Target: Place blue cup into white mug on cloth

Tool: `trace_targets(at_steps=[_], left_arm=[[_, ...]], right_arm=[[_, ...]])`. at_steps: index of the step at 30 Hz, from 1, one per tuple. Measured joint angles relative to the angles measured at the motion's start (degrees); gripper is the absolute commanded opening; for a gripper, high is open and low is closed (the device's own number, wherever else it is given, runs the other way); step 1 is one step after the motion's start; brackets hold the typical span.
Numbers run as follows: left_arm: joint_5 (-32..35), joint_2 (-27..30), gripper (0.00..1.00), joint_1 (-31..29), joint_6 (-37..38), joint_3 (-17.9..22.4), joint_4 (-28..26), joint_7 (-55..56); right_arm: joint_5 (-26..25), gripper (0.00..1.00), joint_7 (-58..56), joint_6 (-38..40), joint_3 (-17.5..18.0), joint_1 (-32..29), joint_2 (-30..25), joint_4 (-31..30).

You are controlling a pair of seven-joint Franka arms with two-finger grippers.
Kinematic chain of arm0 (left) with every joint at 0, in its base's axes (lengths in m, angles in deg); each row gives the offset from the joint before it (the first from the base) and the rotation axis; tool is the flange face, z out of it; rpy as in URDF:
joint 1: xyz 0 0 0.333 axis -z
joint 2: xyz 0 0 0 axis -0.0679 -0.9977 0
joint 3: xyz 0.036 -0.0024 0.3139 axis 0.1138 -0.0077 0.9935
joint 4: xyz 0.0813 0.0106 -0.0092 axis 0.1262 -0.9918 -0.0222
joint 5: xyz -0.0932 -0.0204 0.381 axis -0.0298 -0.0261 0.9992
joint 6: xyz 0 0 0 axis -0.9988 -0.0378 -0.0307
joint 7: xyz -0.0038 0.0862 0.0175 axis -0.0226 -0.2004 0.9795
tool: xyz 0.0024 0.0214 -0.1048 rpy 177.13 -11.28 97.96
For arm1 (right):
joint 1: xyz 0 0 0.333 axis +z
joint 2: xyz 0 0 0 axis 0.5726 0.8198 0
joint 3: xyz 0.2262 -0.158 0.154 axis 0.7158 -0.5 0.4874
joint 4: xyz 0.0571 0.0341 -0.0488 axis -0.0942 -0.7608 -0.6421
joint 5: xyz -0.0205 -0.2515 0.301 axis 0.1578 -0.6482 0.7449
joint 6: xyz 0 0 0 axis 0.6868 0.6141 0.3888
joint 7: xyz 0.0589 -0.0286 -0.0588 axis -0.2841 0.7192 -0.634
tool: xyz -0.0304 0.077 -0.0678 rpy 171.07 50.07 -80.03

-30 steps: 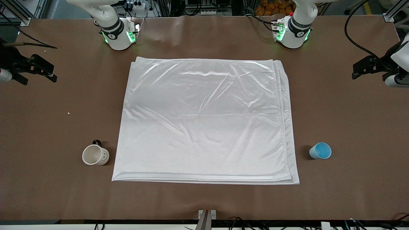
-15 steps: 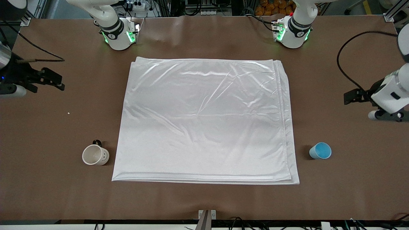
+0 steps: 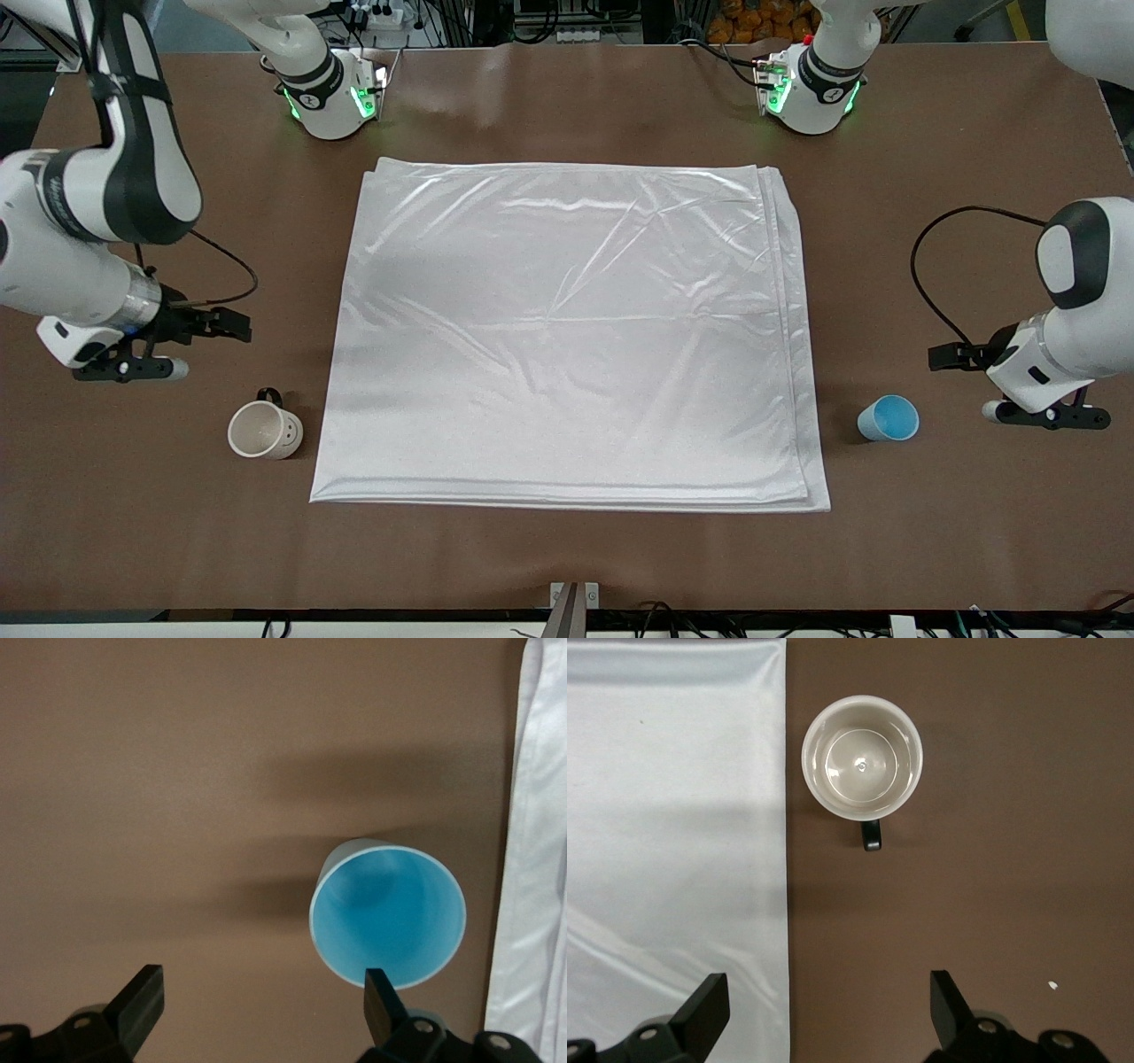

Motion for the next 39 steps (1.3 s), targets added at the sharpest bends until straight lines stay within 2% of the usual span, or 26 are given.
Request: trace_targets(at_steps=[8,11,15,17,18,19,22,25,33,39], left_arm=[[0.00,-2.13,1.00,-0.01,-2.70,-0.15,0.23,0.00],[0.00,-2.88,1.00,-0.02,-4.10,-0.39,0.25,0.00],[0.00,-3.95,0.41,-0.02,-5.67,-0.73,0.26,0.00],[0.00,-4.33,0.15,-0.02,-6.00,-0.79,0.28,0.00],[0.00,-4.47,0.03,-0.02,-6.12,-0.79,0.29,0.00],[0.00,-4.57,0.00,-0.03,-6.20,-0.79,0.30,0.00],[0.00,-4.64,0.00,-0.12,-6.27,-0.79,0.33,0.00],[0.00,-4.64,0.00,-0.22,-6.27,-0.79,0.42,0.00],[-0.08,-4.62,0.00,-0.28,-6.27,-0.87,0.65,0.00],[-0.20,-4.26,0.00,-0.16,-6.25,-1.32,1.18,0.00]], right_arm=[[0.00,0.82,-0.06,-3.51,-0.05,-0.47,3.06,0.00],[0.00,0.73,-0.06,-4.42,-0.05,-0.51,3.74,0.01],[0.00,0.54,-0.08,-4.98,-0.04,-0.51,4.24,0.06],[0.00,0.43,-0.08,-5.08,-0.04,-0.51,4.38,0.10],[0.00,0.38,-0.08,-5.11,-0.04,-0.51,4.43,0.12],[0.00,0.31,-0.08,-5.14,-0.04,-0.51,4.48,0.13],[0.00,0.14,-0.08,-5.27,-0.04,-0.51,4.54,0.31],[0.00,0.00,-0.08,-5.35,-0.04,-0.51,4.55,0.90],[-0.03,0.00,-0.13,-4.08,0.00,-0.48,4.26,3.39],[-0.04,0.00,-0.19,3.71,0.39,0.95,1.14,6.68]])
